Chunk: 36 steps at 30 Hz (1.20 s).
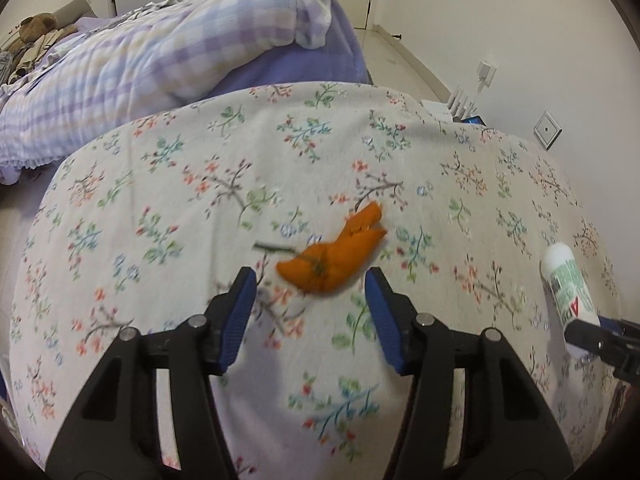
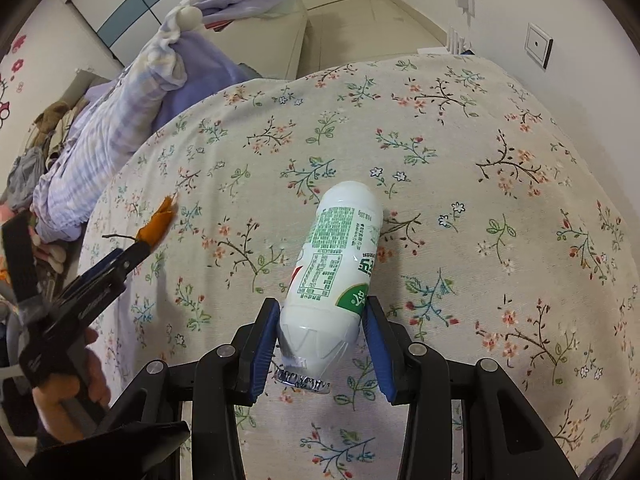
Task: Collect trash
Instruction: 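Grasp the orange peel with the left tool while the right tool grasps the white bottle, then carry the orange peel over the basket and open the left tool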
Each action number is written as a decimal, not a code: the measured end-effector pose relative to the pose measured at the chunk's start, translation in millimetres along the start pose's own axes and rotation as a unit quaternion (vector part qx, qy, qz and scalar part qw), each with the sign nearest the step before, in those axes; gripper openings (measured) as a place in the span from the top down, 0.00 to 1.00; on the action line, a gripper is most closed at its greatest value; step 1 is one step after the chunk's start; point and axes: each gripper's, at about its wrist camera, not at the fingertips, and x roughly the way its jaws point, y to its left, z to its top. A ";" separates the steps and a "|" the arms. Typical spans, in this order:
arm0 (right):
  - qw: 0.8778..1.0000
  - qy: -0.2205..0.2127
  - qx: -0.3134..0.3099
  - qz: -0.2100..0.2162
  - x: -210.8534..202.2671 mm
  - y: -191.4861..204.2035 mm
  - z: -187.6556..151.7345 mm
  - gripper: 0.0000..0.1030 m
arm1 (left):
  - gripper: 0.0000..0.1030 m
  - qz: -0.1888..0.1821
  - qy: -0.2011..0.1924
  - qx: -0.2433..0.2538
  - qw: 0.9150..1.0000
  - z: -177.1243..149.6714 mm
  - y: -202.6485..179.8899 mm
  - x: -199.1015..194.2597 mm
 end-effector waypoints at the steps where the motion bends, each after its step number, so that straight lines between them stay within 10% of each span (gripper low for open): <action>1: 1.000 0.001 0.000 0.002 0.7 -1.4 0.8 0.58 | 0.44 -0.001 -0.002 0.000 1.000 1.8 -0.5 2.0; 11: 1.000 0.012 -0.003 0.005 5.4 -3.5 0.8 0.58 | 0.78 -0.006 0.003 -0.005 1.000 5.3 -1.5 12.4; 36: 0.996 0.010 -0.070 0.046 -29.8 67.3 -36.7 0.59 | 0.81 0.014 0.011 -0.077 0.997 -74.8 90.1 -125.9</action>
